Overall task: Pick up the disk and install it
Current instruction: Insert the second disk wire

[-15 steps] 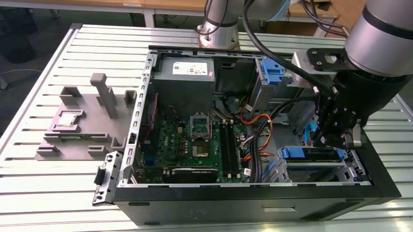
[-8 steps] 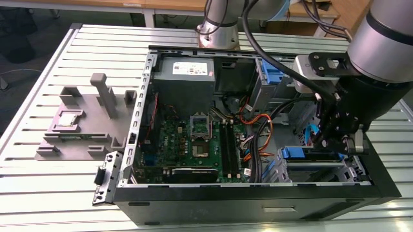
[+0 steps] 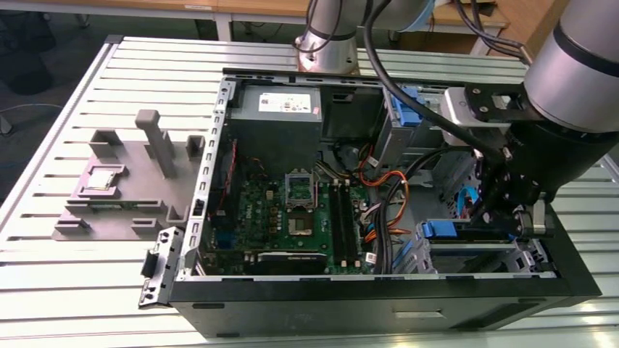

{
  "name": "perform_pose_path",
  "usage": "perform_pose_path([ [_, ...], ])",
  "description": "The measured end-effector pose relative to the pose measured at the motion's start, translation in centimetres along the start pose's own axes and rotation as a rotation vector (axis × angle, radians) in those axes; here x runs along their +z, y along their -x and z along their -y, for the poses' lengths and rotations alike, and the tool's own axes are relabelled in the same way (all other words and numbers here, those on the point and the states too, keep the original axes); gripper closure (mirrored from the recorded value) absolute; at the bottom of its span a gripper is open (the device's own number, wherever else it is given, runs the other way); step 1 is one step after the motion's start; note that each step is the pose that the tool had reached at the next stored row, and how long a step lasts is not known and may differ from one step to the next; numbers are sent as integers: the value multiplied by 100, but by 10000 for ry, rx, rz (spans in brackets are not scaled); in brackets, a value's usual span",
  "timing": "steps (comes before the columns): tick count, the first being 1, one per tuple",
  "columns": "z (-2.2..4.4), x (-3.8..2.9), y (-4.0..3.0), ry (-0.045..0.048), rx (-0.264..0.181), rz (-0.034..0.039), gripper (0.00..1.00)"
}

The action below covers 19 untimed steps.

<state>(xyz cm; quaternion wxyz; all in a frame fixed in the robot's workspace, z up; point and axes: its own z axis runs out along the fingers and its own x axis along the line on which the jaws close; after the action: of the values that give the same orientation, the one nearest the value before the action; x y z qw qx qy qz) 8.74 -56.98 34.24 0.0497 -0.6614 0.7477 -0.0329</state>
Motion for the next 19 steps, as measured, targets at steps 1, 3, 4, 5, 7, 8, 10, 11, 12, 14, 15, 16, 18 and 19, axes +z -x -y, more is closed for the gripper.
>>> perform_pose_path([
  [1, 0, 2, -2, 0, 0, 2, 84],
  [3, 0, 9, -4, 1, 0, 1, 84],
  [4, -1, 14, -4, 0, 0, 2, 84],
  [5, -1, 19, -5, 0, 0, 2, 84],
  [7, -3, 31, -5, 1, 0, 1, 84],
  [8, -4, 37, -5, 1, 0, 2, 84],
  [10, -4, 45, -5, 1, 0, 1, 84],
  [11, -4, 45, -6, 1, 0, 0, 84],
  [12, -5, 45, -6, 1, 0, -1, 84],
  [14, -5, 49, -6, 0, 4, 32, 84],
  [15, -5, 50, -6, 7, 11, 94, 84],
  [16, -5, 49, -6, 11, 17, 133, 84],
  [18, -5, 48, -5, 11, 17, 147, 84],
  [19, -5, 49, -6, 11, 18, 159, 84],
])
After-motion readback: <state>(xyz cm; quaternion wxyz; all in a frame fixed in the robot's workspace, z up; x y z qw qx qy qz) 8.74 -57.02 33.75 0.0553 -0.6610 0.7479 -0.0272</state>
